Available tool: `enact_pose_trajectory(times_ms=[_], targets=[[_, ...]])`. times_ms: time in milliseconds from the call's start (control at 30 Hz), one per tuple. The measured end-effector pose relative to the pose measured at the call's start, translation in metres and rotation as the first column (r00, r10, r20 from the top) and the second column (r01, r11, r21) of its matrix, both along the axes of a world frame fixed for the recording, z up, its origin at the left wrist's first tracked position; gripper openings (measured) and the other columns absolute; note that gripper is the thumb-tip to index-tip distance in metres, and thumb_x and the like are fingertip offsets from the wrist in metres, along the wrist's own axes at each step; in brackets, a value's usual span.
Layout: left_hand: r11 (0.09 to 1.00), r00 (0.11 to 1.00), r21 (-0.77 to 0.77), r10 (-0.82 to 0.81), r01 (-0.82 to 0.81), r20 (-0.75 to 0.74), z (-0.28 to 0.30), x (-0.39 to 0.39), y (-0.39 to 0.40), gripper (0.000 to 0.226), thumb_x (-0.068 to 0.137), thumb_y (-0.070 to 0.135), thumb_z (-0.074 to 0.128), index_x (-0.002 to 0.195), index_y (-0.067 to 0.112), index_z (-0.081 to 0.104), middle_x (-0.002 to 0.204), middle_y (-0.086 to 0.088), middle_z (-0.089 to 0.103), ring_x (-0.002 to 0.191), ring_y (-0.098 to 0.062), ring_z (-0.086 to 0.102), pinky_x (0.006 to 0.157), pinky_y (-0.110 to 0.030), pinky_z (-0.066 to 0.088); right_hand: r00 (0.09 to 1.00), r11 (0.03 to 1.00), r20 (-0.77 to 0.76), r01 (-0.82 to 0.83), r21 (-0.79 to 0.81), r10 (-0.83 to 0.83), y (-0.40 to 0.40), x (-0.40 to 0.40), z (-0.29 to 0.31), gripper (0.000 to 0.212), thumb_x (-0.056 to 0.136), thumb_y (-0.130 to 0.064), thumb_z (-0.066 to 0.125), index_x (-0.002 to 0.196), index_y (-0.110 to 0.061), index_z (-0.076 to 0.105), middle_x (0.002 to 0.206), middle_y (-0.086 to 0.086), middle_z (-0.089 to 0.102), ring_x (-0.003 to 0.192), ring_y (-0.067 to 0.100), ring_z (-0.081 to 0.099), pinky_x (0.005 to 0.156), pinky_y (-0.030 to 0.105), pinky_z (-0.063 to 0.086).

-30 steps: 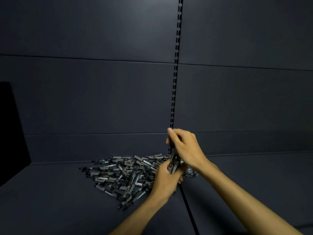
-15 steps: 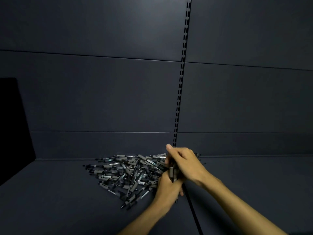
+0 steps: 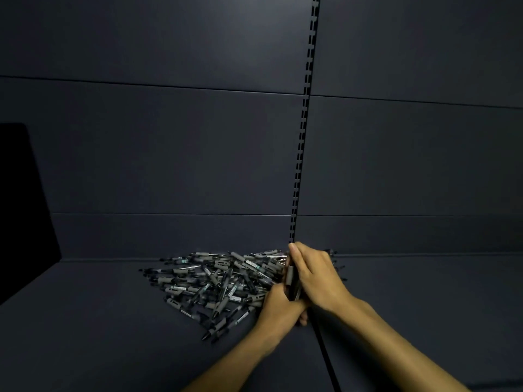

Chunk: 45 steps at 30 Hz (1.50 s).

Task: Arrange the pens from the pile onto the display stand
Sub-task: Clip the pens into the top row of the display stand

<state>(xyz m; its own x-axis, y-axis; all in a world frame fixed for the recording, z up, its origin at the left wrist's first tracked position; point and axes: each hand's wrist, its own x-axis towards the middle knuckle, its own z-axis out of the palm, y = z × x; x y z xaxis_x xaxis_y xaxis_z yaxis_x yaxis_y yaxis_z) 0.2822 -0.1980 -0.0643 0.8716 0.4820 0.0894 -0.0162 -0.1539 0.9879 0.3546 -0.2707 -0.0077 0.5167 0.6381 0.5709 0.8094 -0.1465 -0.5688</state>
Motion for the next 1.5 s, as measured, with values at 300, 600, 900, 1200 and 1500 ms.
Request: enact_pose_trajectory(times_ms=[300,600,900,1200,1500], targets=[[0.999,0.999,-0.020,0.030,-0.029,0.030,0.004,-0.006,-0.004,0.034,0.085,0.011,0.061,0.053,0.015,0.049,0.043,-0.008,0.043,0.035,-0.019,0.039,0.041,-0.027,0.031,0.987,0.993,-0.114,-0.119,-0.009,0.117,-0.005,-0.003,0.009,0.041,0.106,-0.040,0.038,0.080,-0.017,0.060,0.073,-0.001,0.067,0.071,0.009,0.065,0.071,0.029,0.050],[0.988,0.989,-0.053,0.146,-0.144,0.035,0.069,-0.050,0.041,0.019,0.088,0.014,0.064,0.071,0.015,0.055,0.045,0.001,0.040,0.035,-0.014,0.034,0.041,-0.025,0.030,0.853,0.946,-0.419,-0.237,0.223,0.313,0.025,-0.028,0.040,0.024,0.092,-0.040,0.065,0.104,-0.020,0.064,0.080,-0.011,0.069,0.085,0.011,0.069,0.079,0.037,0.060],[0.987,0.989,-0.069,0.149,-0.148,0.014,0.096,-0.149,0.144,0.002,0.089,0.010,0.061,0.087,0.010,0.060,0.049,0.001,0.038,0.038,-0.011,0.029,0.039,-0.020,0.025,0.836,0.939,-0.427,-0.293,0.181,0.344,0.116,-0.117,0.042,0.013,0.093,-0.025,0.070,0.084,-0.018,0.076,0.082,-0.002,0.075,0.078,0.009,0.067,0.073,0.030,0.056],[0.997,0.998,0.048,0.062,-0.061,-0.030,0.096,-0.256,0.246,0.009,0.085,0.015,0.069,0.084,0.009,0.063,0.050,-0.002,0.046,0.039,-0.014,0.041,0.040,-0.023,0.033,0.812,0.950,-0.510,-0.170,0.261,0.285,0.217,-0.230,0.040,0.028,0.090,-0.022,0.073,0.075,0.000,0.065,0.066,0.006,0.063,0.069,0.017,0.060,0.075,0.041,0.055],[0.991,0.993,0.106,0.094,-0.087,-0.064,0.093,-0.289,0.285,0.025,0.085,0.028,0.071,0.073,0.016,0.053,0.048,0.002,0.043,0.039,-0.011,0.034,0.041,-0.023,0.026,0.722,0.927,-0.612,-0.109,0.360,0.323,0.255,-0.265,0.046,0.018,0.089,-0.010,0.073,0.081,-0.005,0.057,0.052,-0.001,0.056,0.054,0.014,0.054,0.062,0.032,0.053]])
